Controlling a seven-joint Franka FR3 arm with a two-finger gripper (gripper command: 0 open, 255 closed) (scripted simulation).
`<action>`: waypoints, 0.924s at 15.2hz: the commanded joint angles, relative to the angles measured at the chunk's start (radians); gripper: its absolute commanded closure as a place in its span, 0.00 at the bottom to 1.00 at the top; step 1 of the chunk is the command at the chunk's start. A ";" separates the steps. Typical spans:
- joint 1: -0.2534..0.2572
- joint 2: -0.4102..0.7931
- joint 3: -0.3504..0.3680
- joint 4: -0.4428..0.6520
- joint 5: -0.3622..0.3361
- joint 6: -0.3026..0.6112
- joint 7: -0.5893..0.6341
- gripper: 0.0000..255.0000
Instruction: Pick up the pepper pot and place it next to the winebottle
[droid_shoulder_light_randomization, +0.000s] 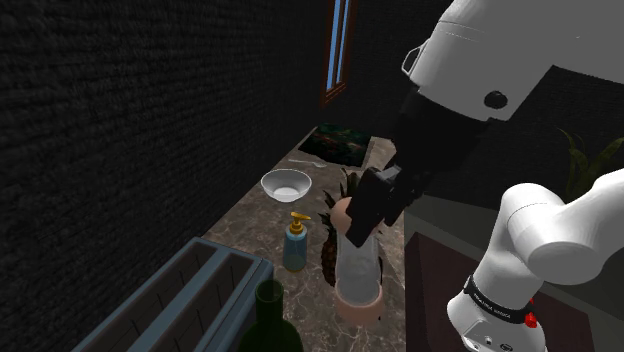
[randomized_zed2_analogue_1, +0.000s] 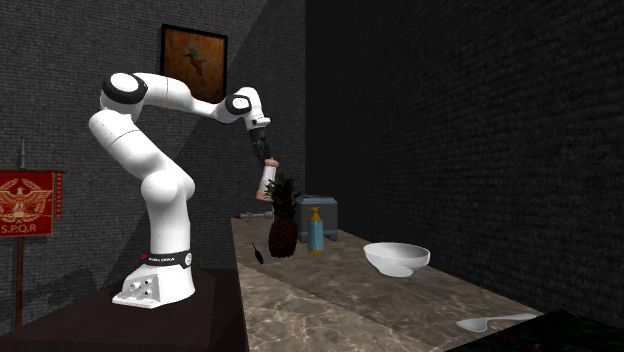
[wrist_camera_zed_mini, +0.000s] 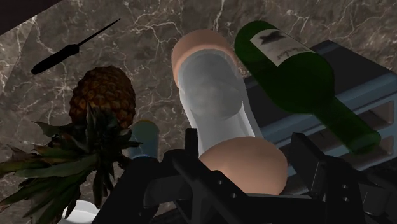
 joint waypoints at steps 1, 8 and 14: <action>0.005 -0.006 0.006 -0.028 0.007 0.023 0.000 1.00; 0.017 -0.014 0.034 -0.122 0.031 0.110 -0.001 1.00; 0.025 -0.010 0.064 -0.195 0.053 0.188 0.000 1.00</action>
